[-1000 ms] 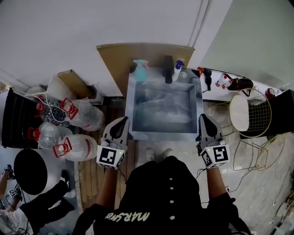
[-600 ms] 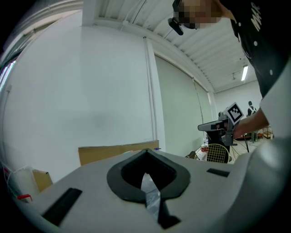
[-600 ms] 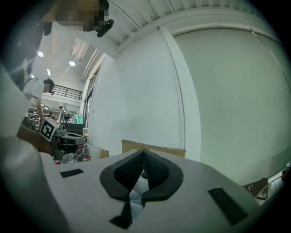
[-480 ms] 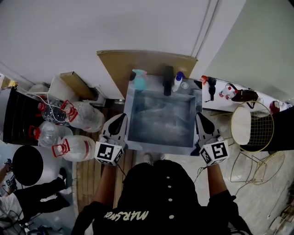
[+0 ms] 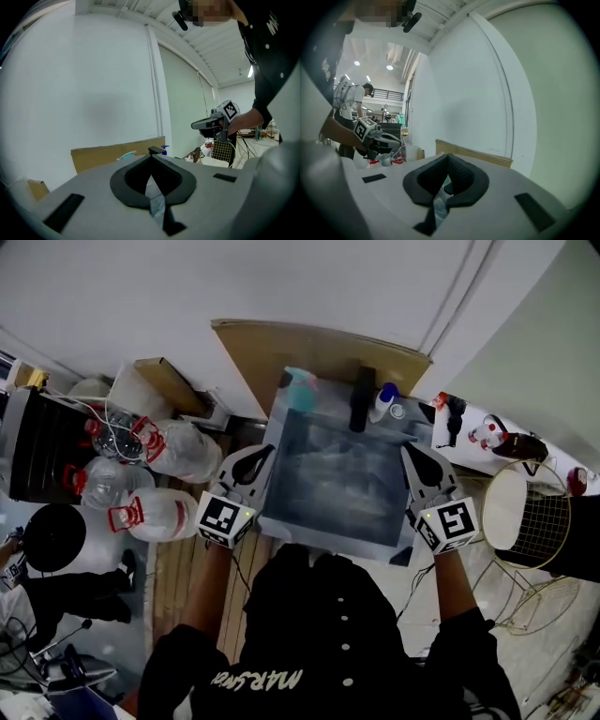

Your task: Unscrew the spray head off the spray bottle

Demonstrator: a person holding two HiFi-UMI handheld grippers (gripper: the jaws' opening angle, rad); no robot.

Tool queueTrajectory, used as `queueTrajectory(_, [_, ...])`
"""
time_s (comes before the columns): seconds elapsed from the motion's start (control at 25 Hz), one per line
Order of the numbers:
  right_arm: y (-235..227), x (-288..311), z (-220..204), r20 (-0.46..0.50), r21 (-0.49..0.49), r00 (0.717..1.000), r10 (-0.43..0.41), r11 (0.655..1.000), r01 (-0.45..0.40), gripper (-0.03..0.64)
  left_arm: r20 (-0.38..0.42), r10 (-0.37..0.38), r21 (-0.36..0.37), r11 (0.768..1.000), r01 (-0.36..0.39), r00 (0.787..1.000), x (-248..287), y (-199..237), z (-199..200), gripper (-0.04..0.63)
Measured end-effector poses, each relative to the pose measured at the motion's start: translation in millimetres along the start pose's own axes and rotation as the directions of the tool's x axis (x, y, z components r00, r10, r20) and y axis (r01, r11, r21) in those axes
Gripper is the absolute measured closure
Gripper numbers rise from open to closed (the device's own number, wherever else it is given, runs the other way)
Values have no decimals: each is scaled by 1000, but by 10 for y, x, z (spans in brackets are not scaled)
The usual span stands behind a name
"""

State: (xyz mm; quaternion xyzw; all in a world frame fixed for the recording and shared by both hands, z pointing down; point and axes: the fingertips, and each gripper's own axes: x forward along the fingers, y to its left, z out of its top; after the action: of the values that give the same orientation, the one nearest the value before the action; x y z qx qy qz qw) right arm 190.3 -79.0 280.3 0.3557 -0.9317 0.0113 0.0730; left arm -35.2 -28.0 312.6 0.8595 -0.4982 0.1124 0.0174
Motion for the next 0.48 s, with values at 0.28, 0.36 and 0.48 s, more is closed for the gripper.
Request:
queueTrajectory(0.28, [106,655,-73,-48,-34,993,110,993,-112,603,-62,-85,-19,996,84,994,498,353,-354,569])
queueTrajectory(0.36, [125,847,-119,-65,-27,990,124,992,-126,603,-72,-105,-13,994,104,992,635,462,-433,569])
queueTrajectory(0.48, [127,1138,-190,-89,-22,987,137,990,-139,603,-72,-142,-10,990,141,987,842,596,-564,569])
